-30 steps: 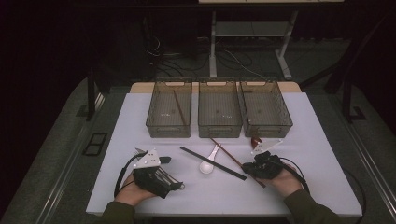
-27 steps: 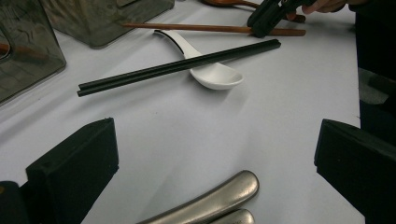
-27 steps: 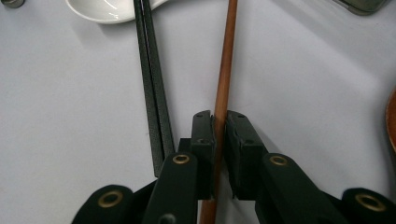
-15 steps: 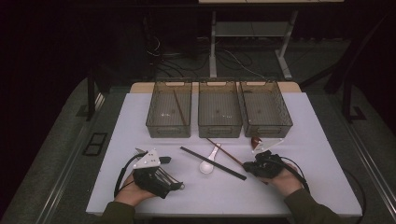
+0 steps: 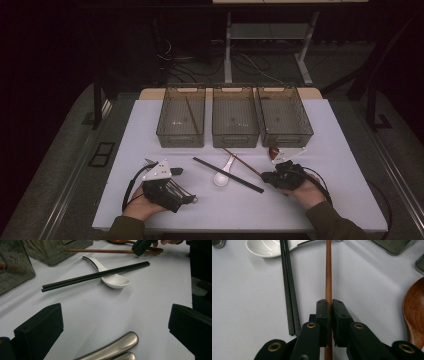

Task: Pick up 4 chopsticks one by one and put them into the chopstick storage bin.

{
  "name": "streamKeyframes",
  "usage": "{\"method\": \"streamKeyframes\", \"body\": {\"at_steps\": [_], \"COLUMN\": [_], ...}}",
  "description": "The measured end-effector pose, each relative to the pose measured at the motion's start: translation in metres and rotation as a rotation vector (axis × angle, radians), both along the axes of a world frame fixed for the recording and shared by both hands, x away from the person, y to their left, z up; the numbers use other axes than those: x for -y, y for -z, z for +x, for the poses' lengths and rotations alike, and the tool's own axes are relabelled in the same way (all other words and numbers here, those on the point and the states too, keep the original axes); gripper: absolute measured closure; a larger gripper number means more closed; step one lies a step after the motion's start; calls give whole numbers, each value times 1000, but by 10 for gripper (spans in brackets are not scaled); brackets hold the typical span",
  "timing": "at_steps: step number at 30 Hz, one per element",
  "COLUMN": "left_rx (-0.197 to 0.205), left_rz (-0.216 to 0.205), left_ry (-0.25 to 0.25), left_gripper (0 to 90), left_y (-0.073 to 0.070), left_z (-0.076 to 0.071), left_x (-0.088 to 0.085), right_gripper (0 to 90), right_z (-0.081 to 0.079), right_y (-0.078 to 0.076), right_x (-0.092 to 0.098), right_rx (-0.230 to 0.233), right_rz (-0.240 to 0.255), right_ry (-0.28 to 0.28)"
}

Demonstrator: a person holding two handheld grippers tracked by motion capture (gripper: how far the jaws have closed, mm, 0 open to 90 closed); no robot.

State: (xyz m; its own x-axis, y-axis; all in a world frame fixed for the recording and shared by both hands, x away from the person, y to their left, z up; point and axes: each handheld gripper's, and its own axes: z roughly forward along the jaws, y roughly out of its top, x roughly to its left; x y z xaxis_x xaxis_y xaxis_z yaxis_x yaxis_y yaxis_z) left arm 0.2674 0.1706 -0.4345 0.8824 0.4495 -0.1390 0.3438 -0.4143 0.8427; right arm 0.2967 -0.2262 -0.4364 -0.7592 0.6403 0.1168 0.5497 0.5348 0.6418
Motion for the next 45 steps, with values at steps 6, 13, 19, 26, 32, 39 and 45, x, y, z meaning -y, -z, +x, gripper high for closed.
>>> {"method": "streamKeyframes", "body": {"at_steps": [6,13,19,26,32,39,45], "left_rx": [-2,0,0,0,1,0,-2], "left_rz": [0,-2,-1,-2,-4,0,2], "left_ry": [-1,-6,-6,-3,-4,-3,-2], "left_gripper": [0,0,0,0,0,0,0], "left_y": [0,0,1,1,1,1,1], "left_z": [0,1,1,1,1,1,1], "left_x": [0,-2,-2,-2,-1,-1,-1], "right_gripper": [843,842,842,843,842,843,842], "right_z": [0,-2,-2,0,2,5,10], "right_y": [-3,-8,-14,-19,-23,-27,-29], "right_x": [2,4,5,5,4,-1,-7], "right_rx": [6,22,45,52,61,75,79], "right_rz": [21,51,88,121,151,186,200], "right_ry": [-3,-7,-9,-2,0,2,-2]}}
